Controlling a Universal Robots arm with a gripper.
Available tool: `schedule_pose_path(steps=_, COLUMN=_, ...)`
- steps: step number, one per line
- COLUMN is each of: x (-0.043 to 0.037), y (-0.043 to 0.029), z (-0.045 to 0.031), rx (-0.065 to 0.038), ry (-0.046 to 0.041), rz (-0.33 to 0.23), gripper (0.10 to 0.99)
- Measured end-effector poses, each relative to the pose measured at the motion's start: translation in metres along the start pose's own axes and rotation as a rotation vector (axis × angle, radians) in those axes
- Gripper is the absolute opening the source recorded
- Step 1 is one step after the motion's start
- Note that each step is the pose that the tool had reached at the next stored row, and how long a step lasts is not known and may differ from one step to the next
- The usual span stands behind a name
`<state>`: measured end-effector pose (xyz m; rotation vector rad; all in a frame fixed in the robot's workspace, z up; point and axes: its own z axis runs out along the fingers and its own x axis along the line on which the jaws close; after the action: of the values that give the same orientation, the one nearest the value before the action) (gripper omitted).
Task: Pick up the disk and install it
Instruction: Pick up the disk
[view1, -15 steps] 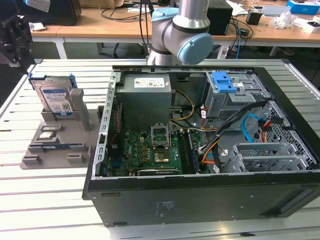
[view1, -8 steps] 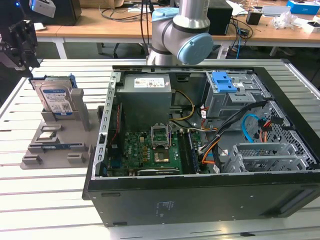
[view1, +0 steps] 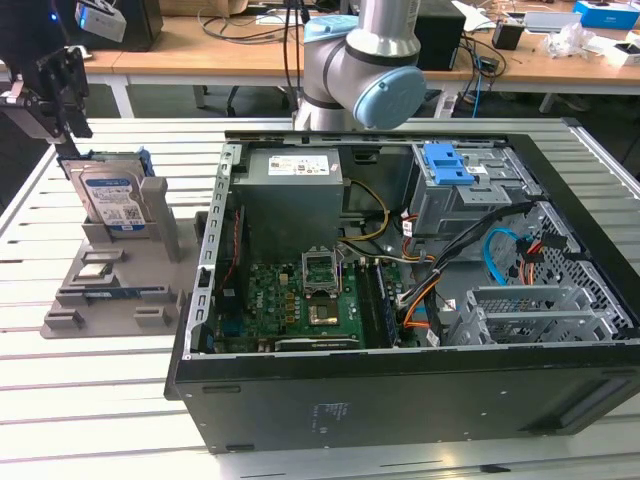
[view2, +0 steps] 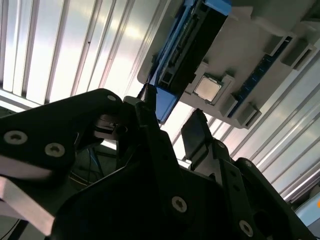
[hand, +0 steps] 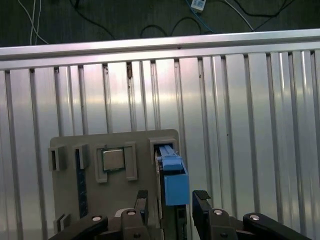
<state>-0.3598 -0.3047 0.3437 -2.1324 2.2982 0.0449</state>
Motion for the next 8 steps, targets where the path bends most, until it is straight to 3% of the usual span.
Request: schedule_pose_path(steps=8, x=-0.0035, y=-0.0013, z=0.0201, rx=-0.001, ry=0.0006, rz=0.0, gripper=0.482)
